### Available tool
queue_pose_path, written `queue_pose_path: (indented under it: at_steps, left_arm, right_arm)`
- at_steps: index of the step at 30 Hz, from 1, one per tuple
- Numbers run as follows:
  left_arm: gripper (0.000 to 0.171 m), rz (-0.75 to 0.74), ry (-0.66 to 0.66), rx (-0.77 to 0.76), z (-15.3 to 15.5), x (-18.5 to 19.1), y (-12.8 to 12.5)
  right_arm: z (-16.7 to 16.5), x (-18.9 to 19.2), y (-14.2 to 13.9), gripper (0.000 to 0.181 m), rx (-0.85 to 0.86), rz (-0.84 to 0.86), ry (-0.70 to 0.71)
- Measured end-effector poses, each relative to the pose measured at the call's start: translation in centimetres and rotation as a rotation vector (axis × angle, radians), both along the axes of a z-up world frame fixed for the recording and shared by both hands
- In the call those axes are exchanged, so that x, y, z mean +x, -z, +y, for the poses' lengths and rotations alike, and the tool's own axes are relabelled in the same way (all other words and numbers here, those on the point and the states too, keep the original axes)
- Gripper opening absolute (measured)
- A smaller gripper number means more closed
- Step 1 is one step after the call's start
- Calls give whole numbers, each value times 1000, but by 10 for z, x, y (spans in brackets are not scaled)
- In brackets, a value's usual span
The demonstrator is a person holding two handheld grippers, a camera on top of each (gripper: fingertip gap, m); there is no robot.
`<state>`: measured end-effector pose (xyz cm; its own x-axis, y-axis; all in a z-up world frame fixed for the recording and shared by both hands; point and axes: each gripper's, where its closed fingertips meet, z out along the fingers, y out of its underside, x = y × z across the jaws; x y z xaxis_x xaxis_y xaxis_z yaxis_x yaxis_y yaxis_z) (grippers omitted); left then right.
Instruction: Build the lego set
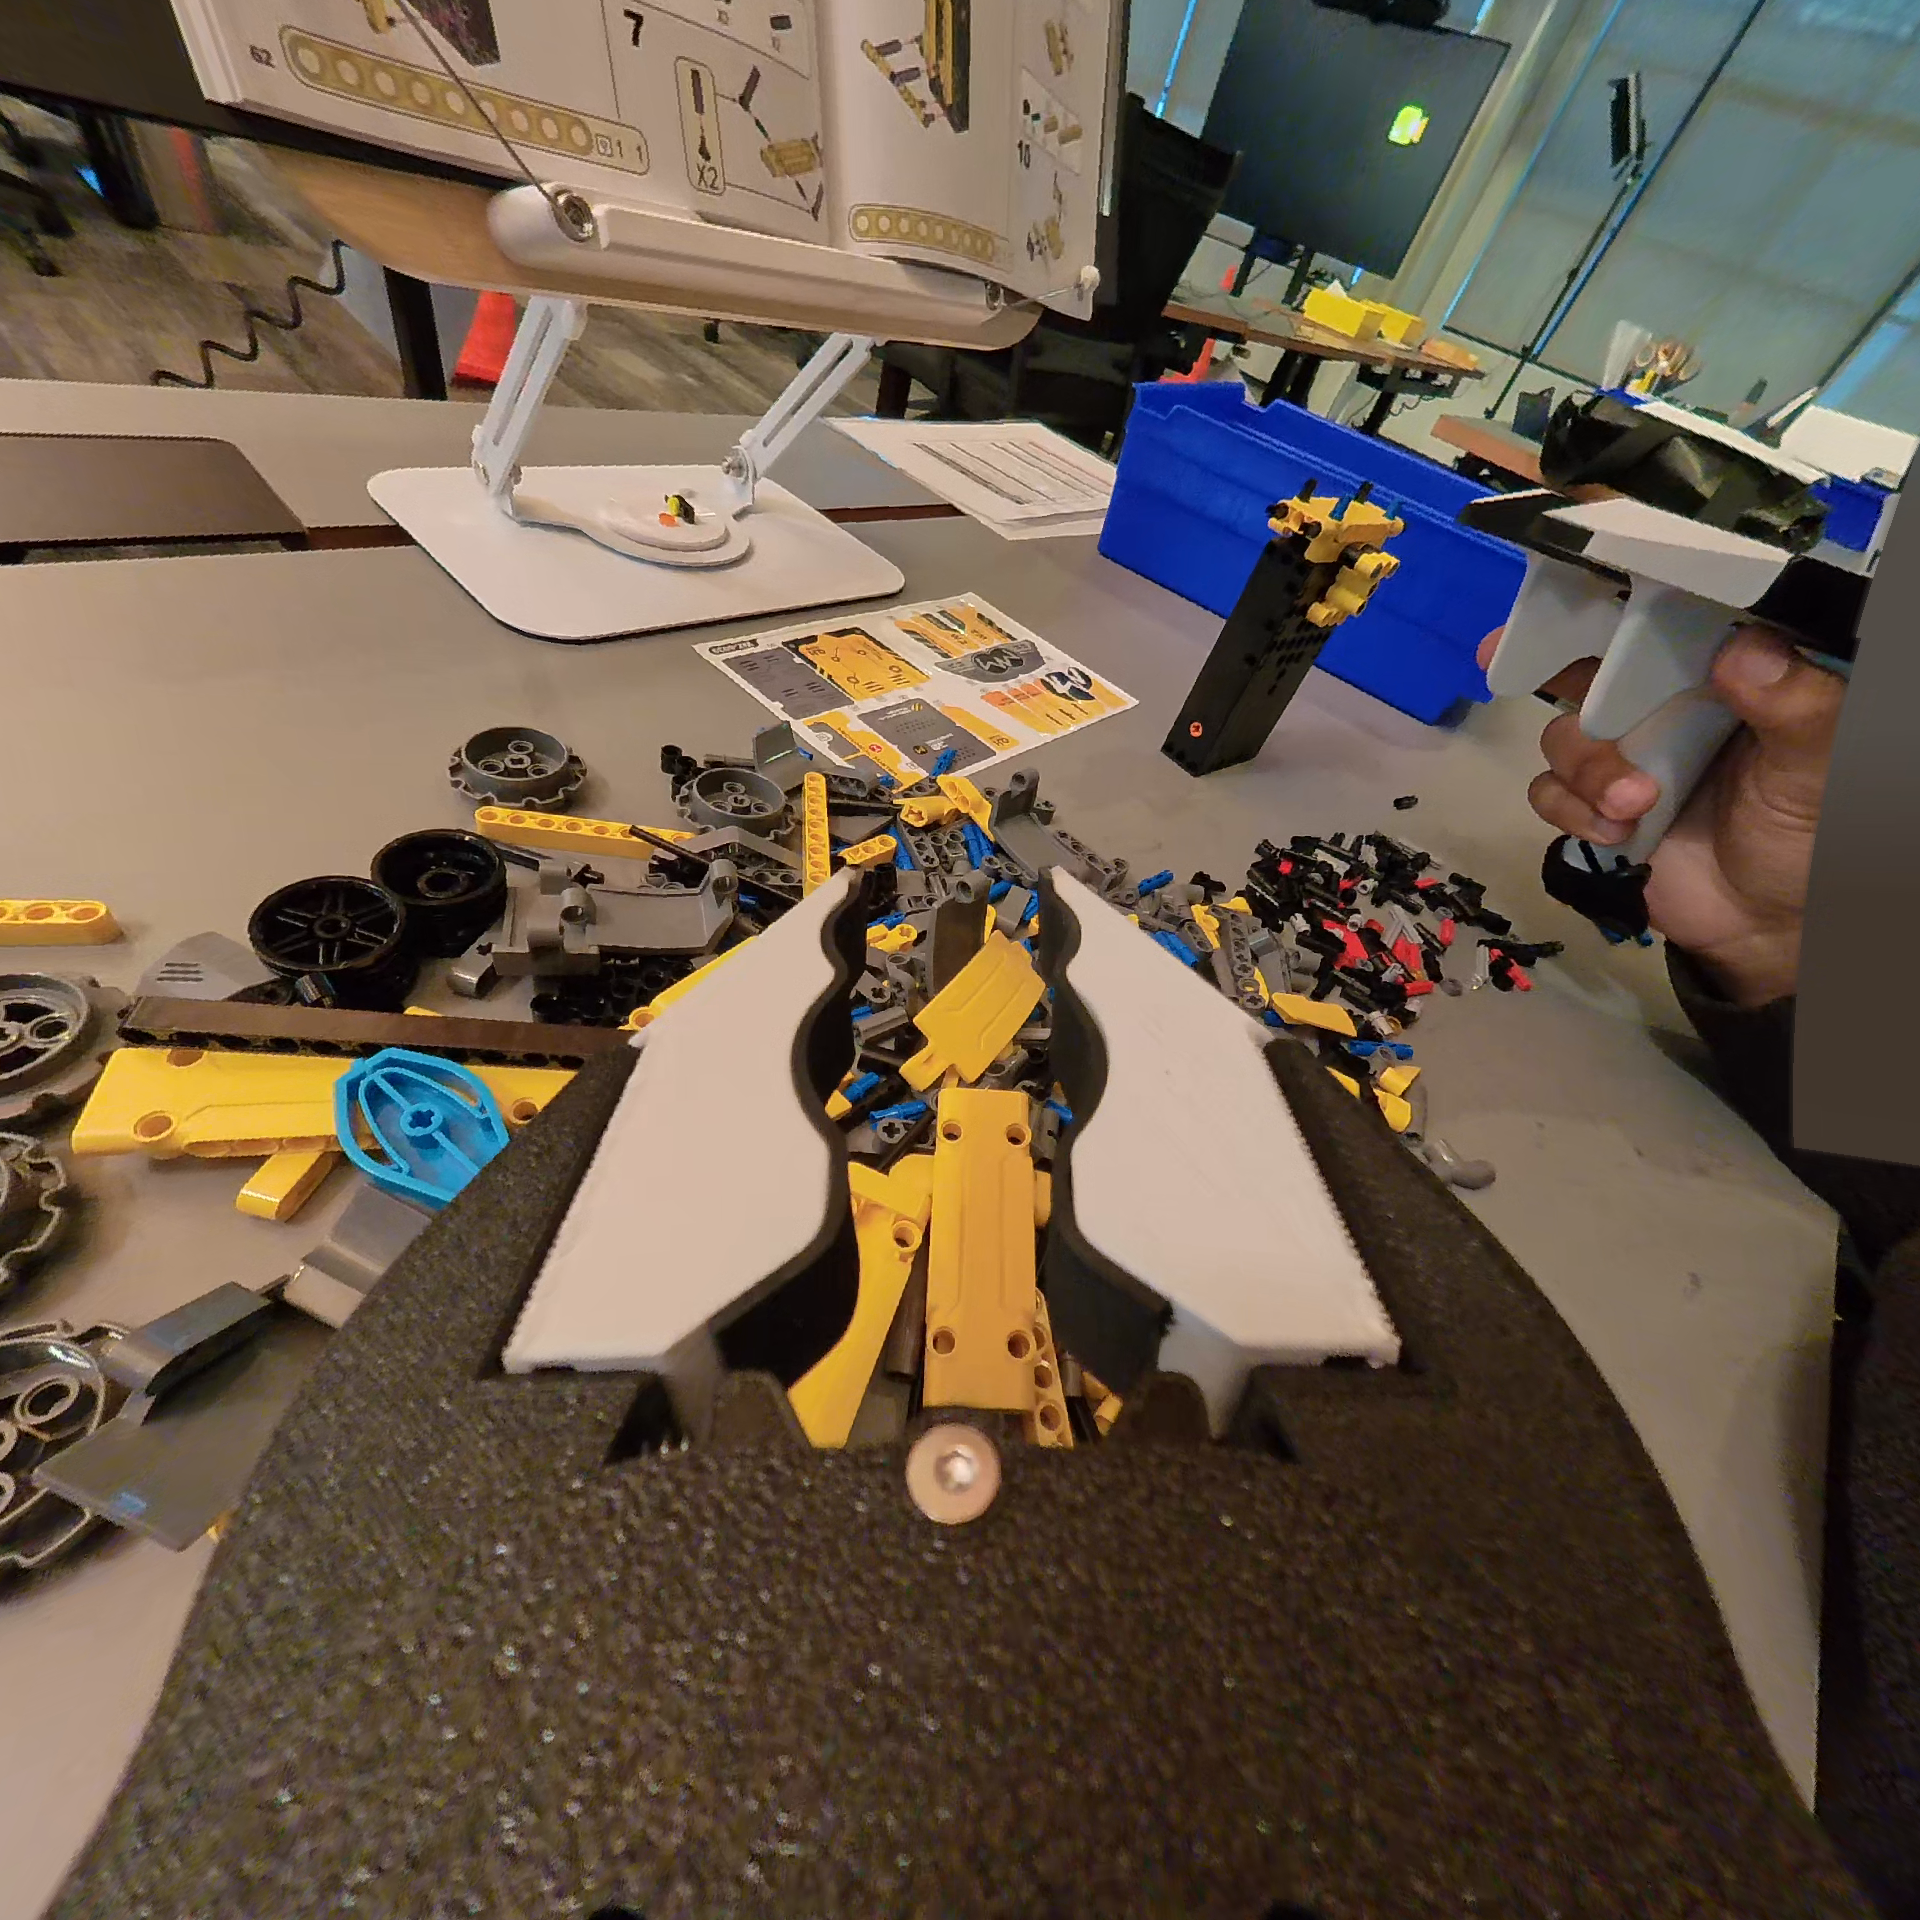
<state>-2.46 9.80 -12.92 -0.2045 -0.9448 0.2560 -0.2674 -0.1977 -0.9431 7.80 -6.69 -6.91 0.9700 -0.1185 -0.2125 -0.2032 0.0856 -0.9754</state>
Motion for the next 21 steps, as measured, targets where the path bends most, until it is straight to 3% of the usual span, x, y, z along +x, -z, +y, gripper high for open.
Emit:
queue_pose_path:
  at_steps: [21]
  left_arm:
    - [32, 13, -2, 16, 0, 1, 3]
  right_arm:
    - [-8, 8, -4, 23, 47, 67, -1]
